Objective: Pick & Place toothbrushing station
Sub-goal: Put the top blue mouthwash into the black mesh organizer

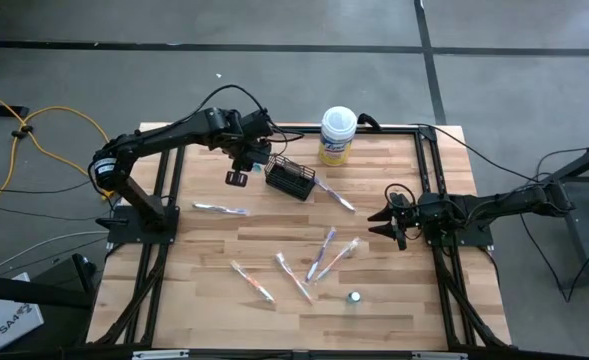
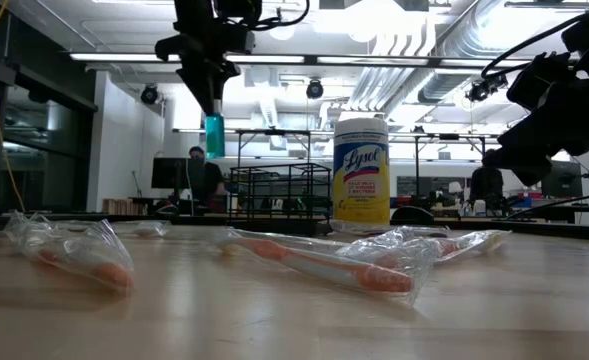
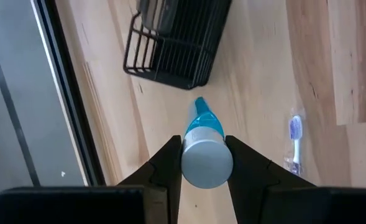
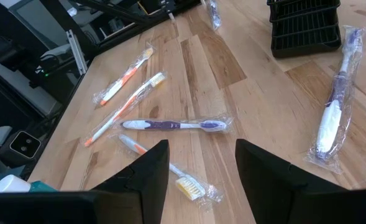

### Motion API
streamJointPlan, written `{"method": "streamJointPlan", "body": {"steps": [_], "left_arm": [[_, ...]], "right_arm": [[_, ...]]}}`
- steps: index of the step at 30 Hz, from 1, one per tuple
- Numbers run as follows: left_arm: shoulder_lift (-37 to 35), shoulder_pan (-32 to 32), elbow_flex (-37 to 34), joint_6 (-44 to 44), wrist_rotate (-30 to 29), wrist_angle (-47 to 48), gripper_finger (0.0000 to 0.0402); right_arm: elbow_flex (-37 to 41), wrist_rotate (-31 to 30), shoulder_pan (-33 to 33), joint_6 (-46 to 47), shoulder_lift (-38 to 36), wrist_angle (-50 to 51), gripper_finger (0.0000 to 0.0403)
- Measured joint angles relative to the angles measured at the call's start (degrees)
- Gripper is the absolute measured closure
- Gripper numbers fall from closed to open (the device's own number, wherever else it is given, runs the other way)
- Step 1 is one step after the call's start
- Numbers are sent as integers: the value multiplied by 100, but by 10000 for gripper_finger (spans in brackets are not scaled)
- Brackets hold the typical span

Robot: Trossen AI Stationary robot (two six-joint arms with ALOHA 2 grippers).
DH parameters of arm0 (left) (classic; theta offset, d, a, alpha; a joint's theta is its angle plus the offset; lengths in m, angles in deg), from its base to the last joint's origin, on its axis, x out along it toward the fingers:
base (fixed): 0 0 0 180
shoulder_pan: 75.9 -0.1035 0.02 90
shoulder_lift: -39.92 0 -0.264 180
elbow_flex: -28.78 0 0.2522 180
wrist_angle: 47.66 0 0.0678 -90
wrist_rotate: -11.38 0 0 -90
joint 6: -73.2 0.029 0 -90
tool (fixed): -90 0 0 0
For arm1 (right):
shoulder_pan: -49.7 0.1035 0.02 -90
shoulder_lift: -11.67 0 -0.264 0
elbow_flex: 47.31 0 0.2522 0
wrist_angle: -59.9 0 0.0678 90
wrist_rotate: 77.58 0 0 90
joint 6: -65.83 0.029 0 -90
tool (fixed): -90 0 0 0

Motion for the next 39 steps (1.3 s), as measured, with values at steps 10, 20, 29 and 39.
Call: {"method": "streamJointPlan", "body": {"steps": [10, 20, 29, 39], "left_arm": [[717, 133, 831, 17, 36, 201, 313], [1623, 354, 2141, 119, -13, 670, 313], [2053, 417, 2573, 153, 47, 687, 313], [2070, 470, 2618, -6, 52, 735, 313]], "right_arm": [[0, 1, -1, 1, 0, 0, 227], [0, 0, 1, 1, 1, 0, 227], [0, 0, 1, 0, -1, 0, 227], [1, 0, 0, 1, 0, 0, 227]]}}
